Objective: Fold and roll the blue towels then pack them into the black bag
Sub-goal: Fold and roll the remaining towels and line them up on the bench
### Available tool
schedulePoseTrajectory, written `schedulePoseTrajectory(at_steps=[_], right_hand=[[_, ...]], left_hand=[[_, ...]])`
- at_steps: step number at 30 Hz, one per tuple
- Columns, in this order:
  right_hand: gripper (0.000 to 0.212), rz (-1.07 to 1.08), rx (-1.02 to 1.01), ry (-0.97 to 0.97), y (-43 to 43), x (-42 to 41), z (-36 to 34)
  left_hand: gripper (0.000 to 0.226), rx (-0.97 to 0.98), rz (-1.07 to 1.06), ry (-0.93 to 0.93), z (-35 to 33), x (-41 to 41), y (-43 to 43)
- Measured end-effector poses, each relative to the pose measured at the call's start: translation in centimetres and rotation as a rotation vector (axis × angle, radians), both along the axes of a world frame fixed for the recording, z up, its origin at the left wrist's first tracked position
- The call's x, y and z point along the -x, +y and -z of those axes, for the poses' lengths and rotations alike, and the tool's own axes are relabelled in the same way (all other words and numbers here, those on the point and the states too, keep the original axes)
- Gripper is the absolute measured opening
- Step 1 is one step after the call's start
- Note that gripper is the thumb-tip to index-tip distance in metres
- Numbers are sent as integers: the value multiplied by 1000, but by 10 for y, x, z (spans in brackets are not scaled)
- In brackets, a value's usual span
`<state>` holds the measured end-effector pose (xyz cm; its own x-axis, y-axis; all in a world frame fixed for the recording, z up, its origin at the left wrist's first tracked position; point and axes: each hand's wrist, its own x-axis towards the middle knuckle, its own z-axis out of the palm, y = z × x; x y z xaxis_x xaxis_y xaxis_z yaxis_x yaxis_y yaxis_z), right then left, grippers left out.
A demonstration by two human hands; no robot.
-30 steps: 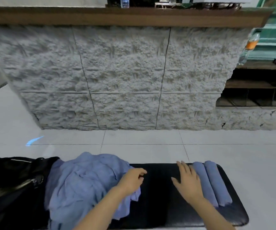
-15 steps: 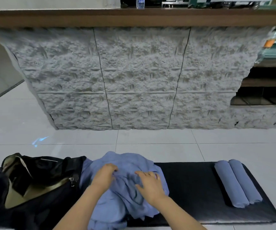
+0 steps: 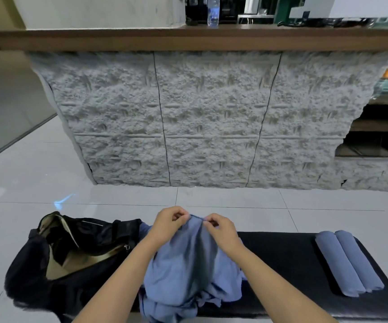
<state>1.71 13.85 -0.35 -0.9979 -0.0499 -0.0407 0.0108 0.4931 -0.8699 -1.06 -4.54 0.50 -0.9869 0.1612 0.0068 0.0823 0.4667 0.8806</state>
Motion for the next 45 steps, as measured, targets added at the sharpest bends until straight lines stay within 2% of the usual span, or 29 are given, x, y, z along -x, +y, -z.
schedulePoseTrajectory(at_steps=[2, 5, 8, 13, 20, 22, 25, 27, 30, 33, 36, 39, 42, 45], right_hand=[[13, -23, 152, 17, 11, -2, -30], [13, -40, 234, 3, 30, -4, -70], [13, -75, 159, 15, 48, -7, -103], [21, -103, 43, 57, 94, -16, -132], [48, -29, -322, 156, 151, -36, -139], [42, 36, -264, 188, 161, -46, -148], [18, 188, -130, 335, 156, -64, -172], [16, 161, -102, 430, 134, -72, -191], [29, 52, -273, 464, 99, -77, -206], [24, 22, -483, 397, 93, -81, -212], [12, 48, -499, 340, 100, -88, -212], [12, 92, -483, 369, 102, -93, -217], [10, 147, -480, 439, 103, -99, -223], [10, 198, -485, 473, 107, -104, -229]], left_hand=[[18, -39, 31, 1, -18, -4, 6], [23, 70, 121, 5, -42, -16, 25], [22, 102, 80, 79, -66, -26, 44], [24, -268, -93, 143, -133, -31, 62], [24, -278, -145, 259, -175, -38, 61], [23, -236, -168, 240, -175, -40, 56], [15, -199, -237, 163, -171, -45, 58], [9, -170, -220, 174, -171, -51, 72], [4, -103, -31, 257, -181, -69, 109], [10, -120, 26, 292, -185, -86, 128], [8, -189, 30, 254, -177, -97, 125], [6, -162, 33, 230, -164, -104, 124], [27, -42, 34, 271, -152, -107, 126], [38, -22, 24, 268, -141, -108, 125]])
